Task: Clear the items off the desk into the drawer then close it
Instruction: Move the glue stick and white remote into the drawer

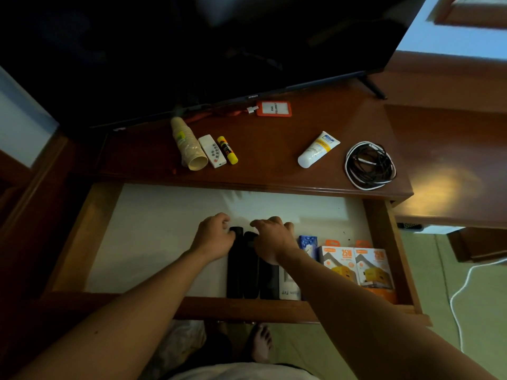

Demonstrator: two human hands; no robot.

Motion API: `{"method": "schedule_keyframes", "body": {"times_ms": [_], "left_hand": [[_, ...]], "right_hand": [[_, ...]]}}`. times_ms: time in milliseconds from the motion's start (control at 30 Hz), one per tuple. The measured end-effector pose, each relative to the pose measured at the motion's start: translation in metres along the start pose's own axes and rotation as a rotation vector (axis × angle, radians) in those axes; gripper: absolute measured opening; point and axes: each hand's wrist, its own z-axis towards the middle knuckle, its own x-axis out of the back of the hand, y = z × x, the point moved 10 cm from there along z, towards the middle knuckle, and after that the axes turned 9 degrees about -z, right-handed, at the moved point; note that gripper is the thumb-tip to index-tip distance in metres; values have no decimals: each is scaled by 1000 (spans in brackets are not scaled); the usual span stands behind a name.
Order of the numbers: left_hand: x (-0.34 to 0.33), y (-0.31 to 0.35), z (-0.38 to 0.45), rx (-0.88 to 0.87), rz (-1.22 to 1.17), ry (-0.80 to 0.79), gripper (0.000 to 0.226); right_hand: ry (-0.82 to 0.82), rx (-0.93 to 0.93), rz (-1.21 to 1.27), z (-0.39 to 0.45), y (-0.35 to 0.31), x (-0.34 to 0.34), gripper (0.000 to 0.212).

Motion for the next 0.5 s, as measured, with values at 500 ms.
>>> {"method": "schedule_keyframes", "body": {"times_ms": [500], "left_hand": [[135, 121, 59, -437, 176, 334, 29]], "right_hand": [[449, -91, 492, 72, -2, 140, 19]]}}
